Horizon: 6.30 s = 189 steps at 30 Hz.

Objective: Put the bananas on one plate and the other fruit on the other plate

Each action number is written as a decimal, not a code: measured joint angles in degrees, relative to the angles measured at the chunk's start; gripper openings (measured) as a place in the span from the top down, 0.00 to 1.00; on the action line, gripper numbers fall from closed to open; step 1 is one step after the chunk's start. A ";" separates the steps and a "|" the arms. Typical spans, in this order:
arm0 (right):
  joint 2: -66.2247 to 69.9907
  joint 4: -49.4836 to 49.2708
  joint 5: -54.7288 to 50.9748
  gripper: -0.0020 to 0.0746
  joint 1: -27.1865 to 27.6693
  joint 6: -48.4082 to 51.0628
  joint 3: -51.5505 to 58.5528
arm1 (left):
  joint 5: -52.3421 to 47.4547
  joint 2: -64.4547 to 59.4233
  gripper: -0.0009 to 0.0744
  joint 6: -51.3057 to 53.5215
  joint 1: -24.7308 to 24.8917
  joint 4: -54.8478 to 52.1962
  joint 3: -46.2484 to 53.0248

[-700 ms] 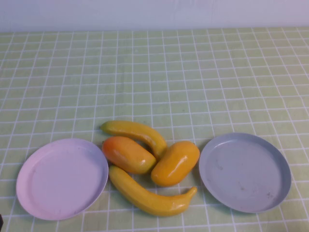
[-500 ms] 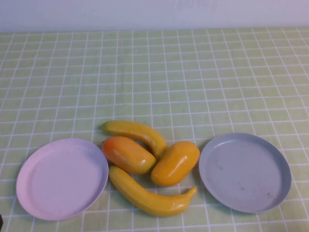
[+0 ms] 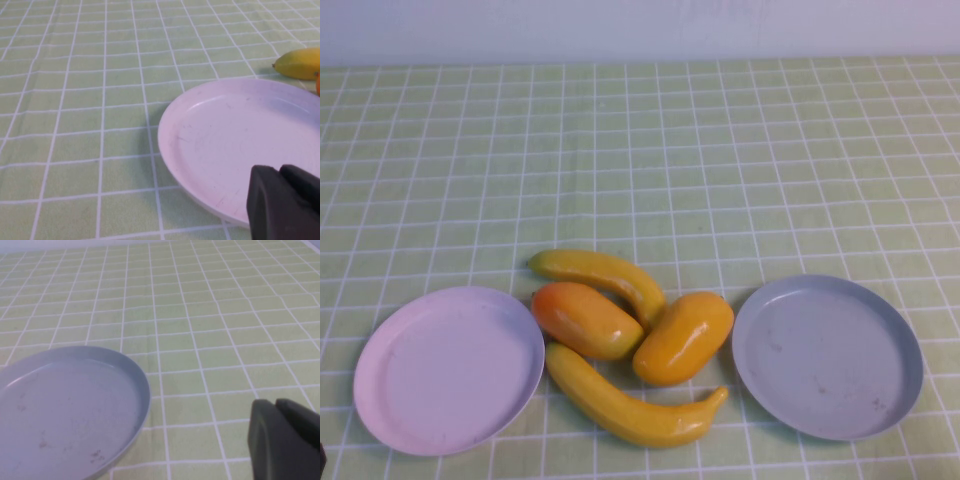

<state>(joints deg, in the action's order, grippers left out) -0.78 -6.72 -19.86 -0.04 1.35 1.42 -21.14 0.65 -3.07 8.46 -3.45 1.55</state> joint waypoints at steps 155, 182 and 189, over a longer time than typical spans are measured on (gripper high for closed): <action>0.00 0.00 0.00 0.99 0.00 0.00 0.00 | -48.94 -115.60 0.28 11.98 38.88 -0.82 -109.72; 0.00 0.00 0.00 0.99 0.00 0.00 0.00 | -49.83 -77.75 0.28 -2.09 21.53 -7.57 -68.38; 0.00 0.00 0.00 0.99 0.00 0.00 0.00 | -44.79 -79.28 0.28 -4.13 16.29 -7.22 -63.67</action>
<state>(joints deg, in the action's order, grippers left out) -0.78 -6.72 -19.86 -0.04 1.35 1.42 -65.93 -78.63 -7.20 24.74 -10.67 -62.12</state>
